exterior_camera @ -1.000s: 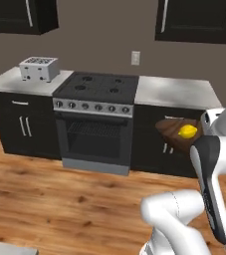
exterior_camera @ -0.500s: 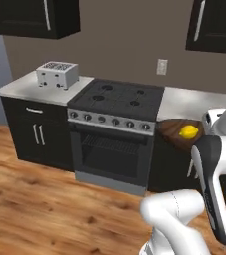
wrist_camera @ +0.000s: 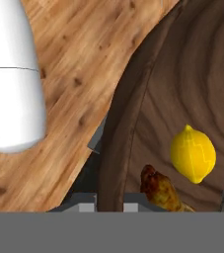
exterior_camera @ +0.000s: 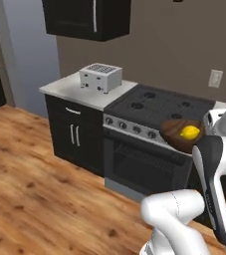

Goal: Pick the chicken drumstick and lemon from their plates and place them in the bowl. Then put the bowl in the fridge.

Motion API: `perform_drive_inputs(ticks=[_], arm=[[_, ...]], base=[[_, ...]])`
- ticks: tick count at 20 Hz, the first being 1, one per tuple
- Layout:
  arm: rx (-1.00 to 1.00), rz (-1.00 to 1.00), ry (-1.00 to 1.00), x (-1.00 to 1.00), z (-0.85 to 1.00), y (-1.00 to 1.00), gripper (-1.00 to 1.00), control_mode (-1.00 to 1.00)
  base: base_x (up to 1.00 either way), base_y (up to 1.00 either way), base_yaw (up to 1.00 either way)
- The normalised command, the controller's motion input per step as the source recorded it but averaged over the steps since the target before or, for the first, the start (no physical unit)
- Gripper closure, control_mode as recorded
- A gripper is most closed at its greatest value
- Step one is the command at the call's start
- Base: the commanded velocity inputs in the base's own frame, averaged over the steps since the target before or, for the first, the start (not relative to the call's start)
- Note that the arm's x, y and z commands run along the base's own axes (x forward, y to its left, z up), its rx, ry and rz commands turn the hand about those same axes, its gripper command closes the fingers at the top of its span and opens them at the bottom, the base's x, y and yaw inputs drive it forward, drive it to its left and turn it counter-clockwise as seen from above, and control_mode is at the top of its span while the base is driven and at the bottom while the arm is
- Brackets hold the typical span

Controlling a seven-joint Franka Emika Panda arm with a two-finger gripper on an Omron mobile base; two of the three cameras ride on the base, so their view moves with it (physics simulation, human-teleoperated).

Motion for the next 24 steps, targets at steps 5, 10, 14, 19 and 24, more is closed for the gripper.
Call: perform_drive_inputs(ticks=[5,10,14,19,24], arm=[[0.00,0.00,0.00,0.00,0.00,0.00,1.00,1.00],[0.00,0.00,0.00,0.00,0.00,0.00,1.00,1.00],[0.00,0.00,0.00,0.00,0.00,0.00,1.00,1.00],[0.00,0.00,0.00,0.00,0.00,0.00,1.00,1.00],[0.00,0.00,0.00,0.00,0.00,0.00,1.00,1.00]], base=[[0.52,0.06,0.60],[0.49,0.11,0.58],[0.53,0.11,0.50],[0.58,0.13,0.45],[0.70,0.08,0.36]])
